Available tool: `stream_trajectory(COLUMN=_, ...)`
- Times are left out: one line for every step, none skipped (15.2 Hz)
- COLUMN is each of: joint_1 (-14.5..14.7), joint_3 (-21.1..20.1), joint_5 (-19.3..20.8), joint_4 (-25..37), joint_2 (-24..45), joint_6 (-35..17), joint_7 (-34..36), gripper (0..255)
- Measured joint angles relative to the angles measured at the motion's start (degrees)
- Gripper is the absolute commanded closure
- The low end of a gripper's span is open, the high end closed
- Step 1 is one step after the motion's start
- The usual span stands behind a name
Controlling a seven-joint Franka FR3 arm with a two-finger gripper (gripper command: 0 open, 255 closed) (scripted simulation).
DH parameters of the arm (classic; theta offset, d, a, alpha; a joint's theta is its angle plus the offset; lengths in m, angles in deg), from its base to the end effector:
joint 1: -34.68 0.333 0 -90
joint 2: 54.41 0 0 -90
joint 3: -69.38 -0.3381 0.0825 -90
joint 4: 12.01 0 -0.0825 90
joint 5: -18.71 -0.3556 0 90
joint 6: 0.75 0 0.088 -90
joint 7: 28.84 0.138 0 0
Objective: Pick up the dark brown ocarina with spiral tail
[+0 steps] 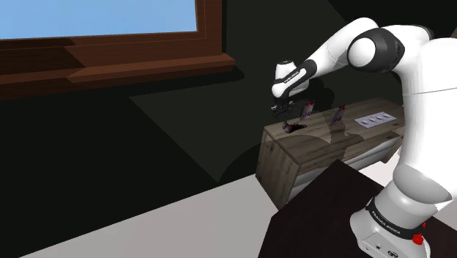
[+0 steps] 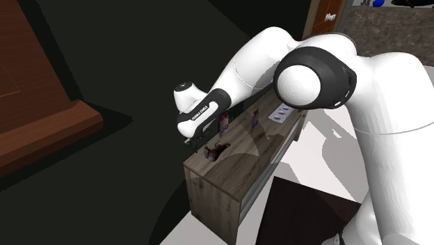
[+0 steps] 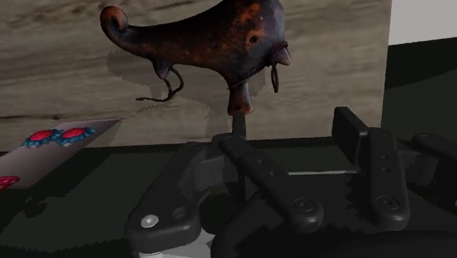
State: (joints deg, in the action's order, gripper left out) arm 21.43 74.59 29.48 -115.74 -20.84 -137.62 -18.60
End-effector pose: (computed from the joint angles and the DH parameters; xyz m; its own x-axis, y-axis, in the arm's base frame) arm 0.6115 -0.2054 0.2271 0.9403 -0.3401 0.0105 -0.3365 -0.9249 0.1771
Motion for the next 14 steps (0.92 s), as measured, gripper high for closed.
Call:
stream_trajectory(joint_1=-0.4, joint_3=0.1, joint_5=0.2, joint_4=-0.7, joint_2=0.4, joint_6=-0.5, joint_7=-3.1, gripper=255)
stream_trajectory(joint_1=-0.5, joint_3=0.1, joint_5=0.4, joint_4=-1.5, joint_2=1.1, joint_6=-0.9, joint_7=-5.1, gripper=255)
stream_trajectory(joint_1=-0.6, joint_3=0.1, joint_5=0.5, joint_4=-1.8, joint_2=1.3, joint_6=-1.0, joint_7=-6.2, gripper=255)
stream_trajectory(joint_1=-0.6, joint_3=0.1, joint_5=0.5, joint_4=-2.0, joint_2=1.3, joint_6=-1.2, joint_7=-6.7, gripper=255)
stream_trajectory(joint_1=-0.6, joint_3=0.1, joint_5=0.6, joint_4=-2.0, joint_2=1.3, joint_6=-1.2, joint_7=-6.9, gripper=255)
stream_trajectory(joint_1=-0.6, joint_3=0.1, joint_5=0.6, joint_4=-2.0, joint_2=1.3, joint_6=-1.2, joint_7=-7.1, gripper=255)
stream_trajectory(joint_1=-0.6, joint_3=0.1, joint_5=0.6, joint_4=-2.0, joint_2=1.3, joint_6=-1.2, joint_7=-7.1, gripper=255)
stream_trajectory(joint_1=-0.6, joint_3=0.1, joint_5=0.6, joint_4=-2.0, joint_2=1.3, joint_6=-1.2, joint_7=-7.2, gripper=255)
stream_trajectory(joint_1=-0.6, joint_3=0.0, joint_5=0.4, joint_4=-0.5, joint_2=2.3, joint_6=-0.5, joint_7=-7.3, gripper=255)
stream_trajectory(joint_1=-0.7, joint_3=-0.1, joint_5=0.3, joint_4=0.0, joint_2=2.5, joint_6=0.0, joint_7=-7.4, gripper=255)
stream_trajectory(joint_1=-0.7, joint_3=-0.1, joint_5=0.3, joint_4=0.1, joint_2=2.4, joint_6=0.6, joint_7=-7.5, gripper=255)
stream_trajectory(joint_1=-0.8, joint_3=-0.2, joint_5=0.2, joint_4=0.1, joint_2=2.2, joint_6=1.1, joint_7=-7.8, gripper=255)
stream_trajectory(joint_1=-0.8, joint_3=-0.2, joint_5=0.2, joint_4=0.2, joint_2=1.9, joint_6=1.7, joint_7=-7.8, gripper=255)
stream_trajectory(joint_1=-0.8, joint_3=-0.2, joint_5=0.1, joint_4=0.1, joint_2=1.5, joint_6=2.1, joint_7=-8.0, gripper=255)
